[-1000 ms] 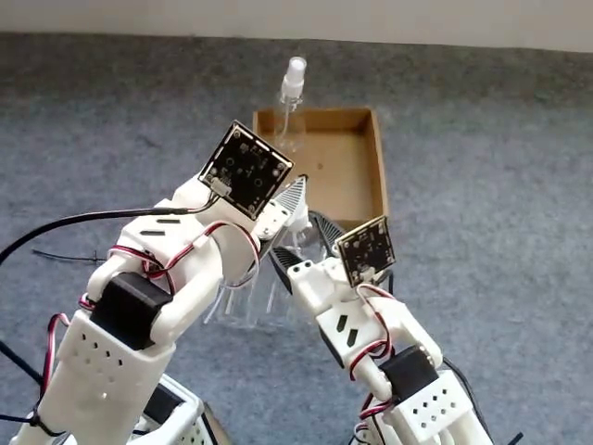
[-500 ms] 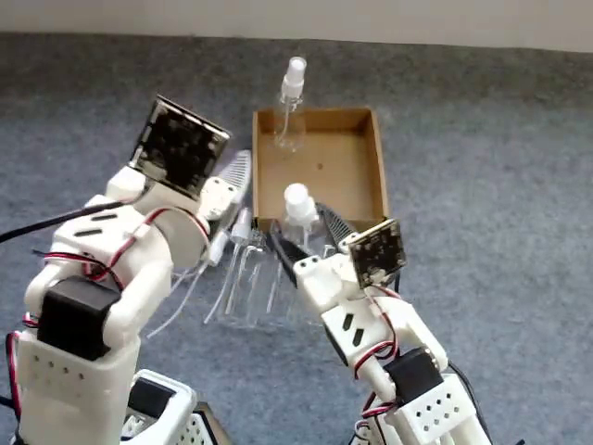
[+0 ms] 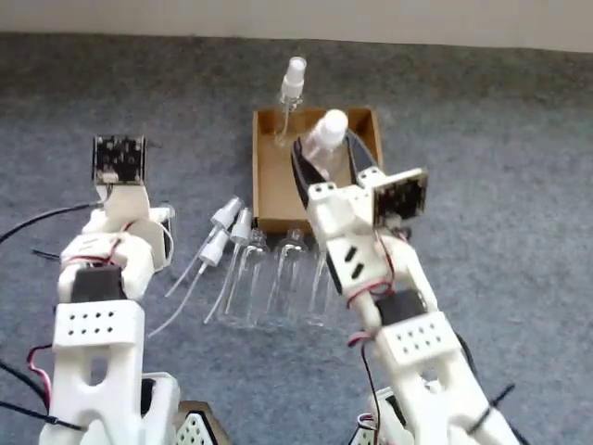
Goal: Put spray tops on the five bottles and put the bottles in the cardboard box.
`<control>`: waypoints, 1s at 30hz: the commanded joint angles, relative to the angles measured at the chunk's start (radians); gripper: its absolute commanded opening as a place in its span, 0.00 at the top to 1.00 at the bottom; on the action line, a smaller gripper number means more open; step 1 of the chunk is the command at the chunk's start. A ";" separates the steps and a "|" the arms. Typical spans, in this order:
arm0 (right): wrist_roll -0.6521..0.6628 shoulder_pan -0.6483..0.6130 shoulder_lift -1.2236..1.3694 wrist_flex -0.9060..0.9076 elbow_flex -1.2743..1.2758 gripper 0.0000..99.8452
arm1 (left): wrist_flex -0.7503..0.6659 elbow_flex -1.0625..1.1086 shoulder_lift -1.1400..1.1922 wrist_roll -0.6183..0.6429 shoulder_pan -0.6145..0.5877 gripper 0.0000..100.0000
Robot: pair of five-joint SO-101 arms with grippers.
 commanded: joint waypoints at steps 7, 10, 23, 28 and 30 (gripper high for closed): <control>0.002 -0.045 0.605 -0.430 -0.252 1.00 | -0.371 0.205 -0.004 0.014 -0.056 0.87; 0.002 -0.045 0.711 -0.516 -0.288 1.00 | -0.374 0.208 -0.004 0.014 -0.056 0.87; 0.002 -0.045 1.023 -0.552 -0.490 1.00 | -0.371 0.211 -0.004 0.014 -0.030 0.87; 0.002 -0.045 1.104 -0.547 -0.559 1.00 | -0.371 0.211 -0.004 0.014 -0.030 0.87; 0.002 -0.045 1.124 -0.545 -0.570 1.00 | -0.371 0.211 -0.004 0.014 -0.030 0.87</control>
